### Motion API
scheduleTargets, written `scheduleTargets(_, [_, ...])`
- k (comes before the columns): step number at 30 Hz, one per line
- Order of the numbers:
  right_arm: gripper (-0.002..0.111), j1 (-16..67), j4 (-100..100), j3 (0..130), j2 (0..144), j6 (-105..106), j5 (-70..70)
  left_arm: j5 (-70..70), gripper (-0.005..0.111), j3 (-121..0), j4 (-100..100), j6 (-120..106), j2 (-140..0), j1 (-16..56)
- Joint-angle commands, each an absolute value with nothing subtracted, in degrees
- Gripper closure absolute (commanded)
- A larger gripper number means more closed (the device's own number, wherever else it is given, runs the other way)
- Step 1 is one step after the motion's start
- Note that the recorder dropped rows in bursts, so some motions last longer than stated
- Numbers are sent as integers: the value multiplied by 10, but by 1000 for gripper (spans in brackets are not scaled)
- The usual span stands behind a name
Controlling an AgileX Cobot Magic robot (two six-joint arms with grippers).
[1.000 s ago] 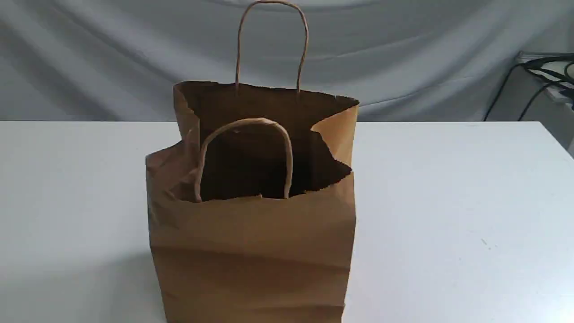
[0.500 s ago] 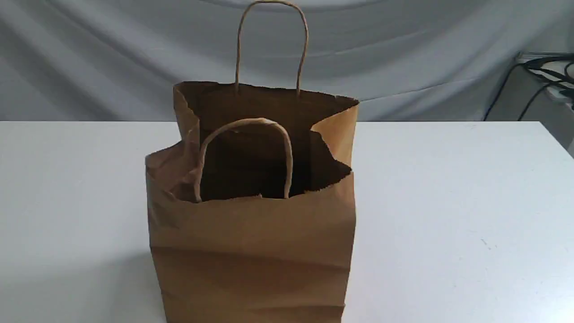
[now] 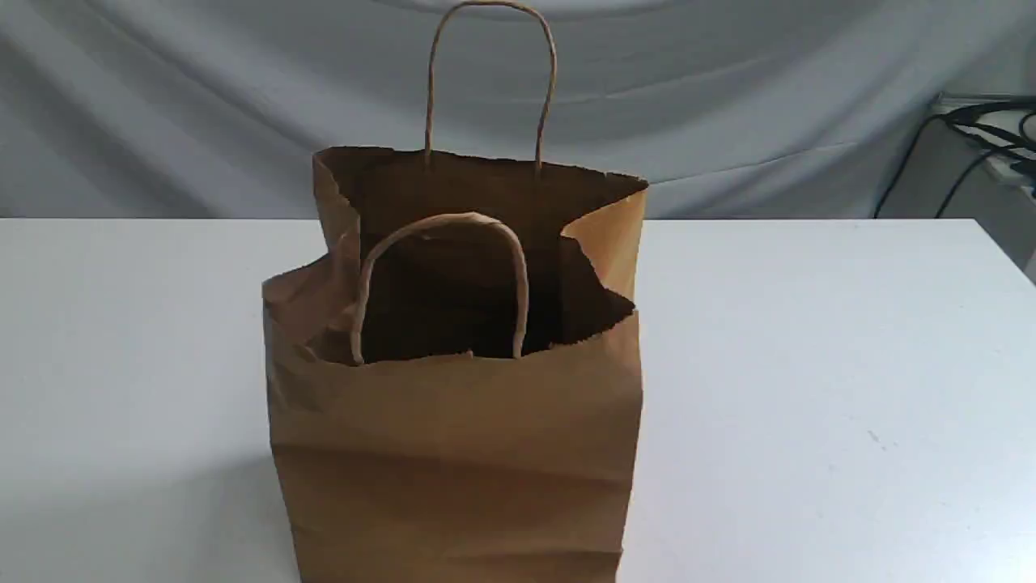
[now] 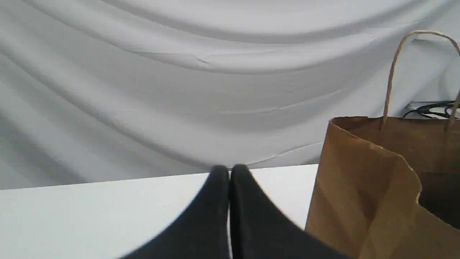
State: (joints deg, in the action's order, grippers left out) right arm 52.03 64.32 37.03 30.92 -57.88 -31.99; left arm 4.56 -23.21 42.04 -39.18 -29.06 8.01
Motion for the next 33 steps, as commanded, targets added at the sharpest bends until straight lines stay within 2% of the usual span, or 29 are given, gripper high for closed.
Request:
scheduleTargets(1, [108,476,675,354,308,-588,-266,45,107,-228,426,-394,-287,80])
scheduleTargets(7, [108,305,714,268,290,-591,-5,45,107,-228,426,-394,-287,80])
scheduleTargets(11, [108,185,602,217,250,-609,10,45,107,-228,426,-394,-287,80])
scheduleTargets(20, [108,6,522,111,116,-612,69,45,107,-228,426,-394,-287,80])
scheduleTargets(26, [108,-61,457,44,63,-612,69,45,107,-228,426,-394,-287,80])
scheduleTargets(33, [108,-67,444,15,57,-612,69,45,107,-228,426,-394,-287,80])
